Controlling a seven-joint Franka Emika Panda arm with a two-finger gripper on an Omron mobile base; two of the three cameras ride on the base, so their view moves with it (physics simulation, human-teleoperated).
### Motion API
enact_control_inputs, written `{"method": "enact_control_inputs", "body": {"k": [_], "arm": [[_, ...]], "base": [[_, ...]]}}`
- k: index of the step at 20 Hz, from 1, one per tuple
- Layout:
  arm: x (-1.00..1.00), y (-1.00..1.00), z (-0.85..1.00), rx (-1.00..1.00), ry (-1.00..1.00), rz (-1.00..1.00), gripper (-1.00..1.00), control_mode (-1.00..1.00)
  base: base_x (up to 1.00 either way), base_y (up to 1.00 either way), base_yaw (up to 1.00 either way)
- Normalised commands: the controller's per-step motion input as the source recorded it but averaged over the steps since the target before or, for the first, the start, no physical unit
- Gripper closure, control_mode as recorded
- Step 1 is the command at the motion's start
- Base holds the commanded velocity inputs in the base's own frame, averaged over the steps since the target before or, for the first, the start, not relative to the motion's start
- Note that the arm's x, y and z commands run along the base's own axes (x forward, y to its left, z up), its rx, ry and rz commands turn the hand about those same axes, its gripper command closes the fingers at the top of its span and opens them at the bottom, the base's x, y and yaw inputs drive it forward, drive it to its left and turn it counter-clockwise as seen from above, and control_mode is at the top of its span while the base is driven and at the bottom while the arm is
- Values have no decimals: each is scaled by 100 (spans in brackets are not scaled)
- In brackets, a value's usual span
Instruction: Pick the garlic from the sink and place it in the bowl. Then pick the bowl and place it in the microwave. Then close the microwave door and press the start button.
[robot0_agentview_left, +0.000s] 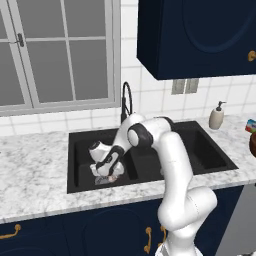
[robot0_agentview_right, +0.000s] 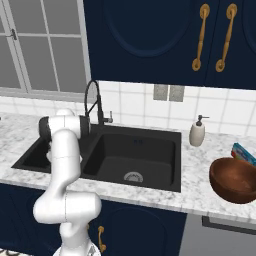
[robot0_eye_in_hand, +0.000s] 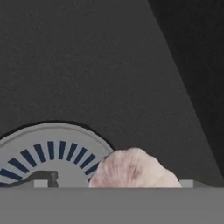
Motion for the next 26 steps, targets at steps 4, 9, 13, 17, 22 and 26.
{"method": "enact_control_inputs", "body": {"k": [4, 9, 13, 17, 22, 26], "arm": [[-17, -3, -60, -9, 25, 0, 100, -100], [-43, -3, -10, -1, 3, 0, 100, -100], [-77, 0, 41, 0, -21, 0, 100, -100], [-72, 0, 82, 1, -38, 0, 100, -100], [-57, 0, 100, 5, -36, 0, 100, -100], [-40, 0, 100, 9, -30, 0, 100, -100]], "base": [[0, 0, 0], [0, 0, 0], [0, 0, 0], [0, 0, 0], [0, 0, 0], [0, 0, 0]]}}
